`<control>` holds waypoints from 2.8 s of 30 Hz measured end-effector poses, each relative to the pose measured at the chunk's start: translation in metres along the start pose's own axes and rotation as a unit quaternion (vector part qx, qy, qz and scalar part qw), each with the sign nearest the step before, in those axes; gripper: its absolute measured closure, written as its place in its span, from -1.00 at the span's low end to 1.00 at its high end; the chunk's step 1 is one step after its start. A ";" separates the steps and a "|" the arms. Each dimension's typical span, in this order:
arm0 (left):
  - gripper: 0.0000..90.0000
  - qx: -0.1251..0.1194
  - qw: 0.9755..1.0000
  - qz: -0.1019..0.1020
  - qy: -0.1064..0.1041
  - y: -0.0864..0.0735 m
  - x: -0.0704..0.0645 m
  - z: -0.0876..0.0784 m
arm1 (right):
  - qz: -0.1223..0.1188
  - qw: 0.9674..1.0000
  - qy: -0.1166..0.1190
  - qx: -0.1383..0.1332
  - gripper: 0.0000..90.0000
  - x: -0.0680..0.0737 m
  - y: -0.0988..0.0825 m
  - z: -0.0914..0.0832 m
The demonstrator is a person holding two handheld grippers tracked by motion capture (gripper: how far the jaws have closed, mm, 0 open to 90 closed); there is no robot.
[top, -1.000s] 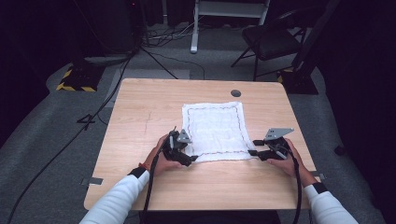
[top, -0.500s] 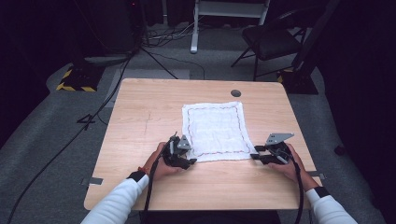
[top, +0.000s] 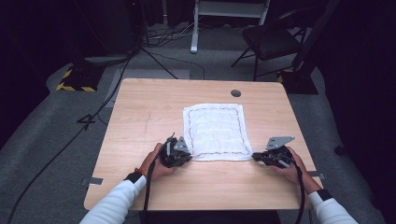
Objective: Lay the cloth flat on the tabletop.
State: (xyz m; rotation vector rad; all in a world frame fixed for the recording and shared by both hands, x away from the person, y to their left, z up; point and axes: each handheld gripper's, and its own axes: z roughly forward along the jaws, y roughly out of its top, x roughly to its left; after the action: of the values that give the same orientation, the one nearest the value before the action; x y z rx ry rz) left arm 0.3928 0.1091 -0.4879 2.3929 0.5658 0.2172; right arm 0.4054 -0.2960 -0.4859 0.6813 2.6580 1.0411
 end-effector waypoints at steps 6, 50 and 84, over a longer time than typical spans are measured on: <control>0.81 0.009 1.000 0.010 -0.009 -0.005 -0.009 -0.006 | -0.003 1.000 0.010 0.000 0.92 0.015 -0.006 -0.005; -0.52 -0.041 0.993 -0.066 0.084 0.024 0.044 -0.015 | 0.091 0.984 -0.139 -0.061 -0.06 -0.036 0.007 -0.031; -0.49 -0.039 0.971 -0.188 0.145 0.052 0.144 0.045 | 0.008 0.998 -0.005 -0.070 0.06 0.015 0.115 0.073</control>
State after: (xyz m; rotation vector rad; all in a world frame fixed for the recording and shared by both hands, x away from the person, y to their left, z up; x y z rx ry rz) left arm 0.5522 0.1129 -0.4876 2.1394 1.1112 0.4153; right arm 0.4574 -0.1718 -0.4608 0.6796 2.5456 1.2099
